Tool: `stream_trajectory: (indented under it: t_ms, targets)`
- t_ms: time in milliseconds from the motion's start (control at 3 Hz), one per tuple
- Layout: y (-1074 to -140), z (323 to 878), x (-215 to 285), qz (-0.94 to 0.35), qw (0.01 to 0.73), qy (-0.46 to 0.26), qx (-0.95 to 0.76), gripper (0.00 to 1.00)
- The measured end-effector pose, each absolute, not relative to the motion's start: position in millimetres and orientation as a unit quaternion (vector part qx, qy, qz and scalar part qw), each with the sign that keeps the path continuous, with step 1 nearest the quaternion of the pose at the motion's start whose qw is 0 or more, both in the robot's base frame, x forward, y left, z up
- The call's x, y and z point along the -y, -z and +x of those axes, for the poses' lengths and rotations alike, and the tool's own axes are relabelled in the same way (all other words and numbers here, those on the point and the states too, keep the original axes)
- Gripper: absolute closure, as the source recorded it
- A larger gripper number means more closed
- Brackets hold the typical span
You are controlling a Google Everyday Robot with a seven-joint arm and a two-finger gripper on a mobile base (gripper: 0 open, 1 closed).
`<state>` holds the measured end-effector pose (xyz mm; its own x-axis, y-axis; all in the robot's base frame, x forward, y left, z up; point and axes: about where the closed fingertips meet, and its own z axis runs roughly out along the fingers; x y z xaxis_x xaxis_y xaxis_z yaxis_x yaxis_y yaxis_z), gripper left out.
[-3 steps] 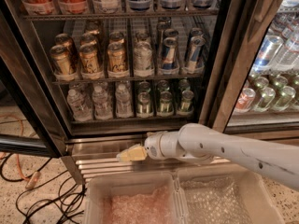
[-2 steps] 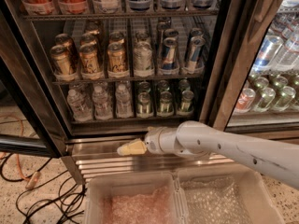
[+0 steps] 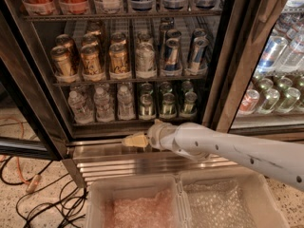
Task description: Pick green can from bottom shelf of fridge
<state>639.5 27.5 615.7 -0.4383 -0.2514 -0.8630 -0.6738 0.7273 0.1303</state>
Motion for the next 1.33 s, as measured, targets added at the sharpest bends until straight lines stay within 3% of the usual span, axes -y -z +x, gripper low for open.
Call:
stream_trajectory:
  t_ms: [1000,1333]
  targets:
    - [-599,686,-24,-0.205,0.541,-0.141,-0.803,0.00]
    - [-599,686,-24,-0.205,0.541,-0.141,-0.803,0.00]
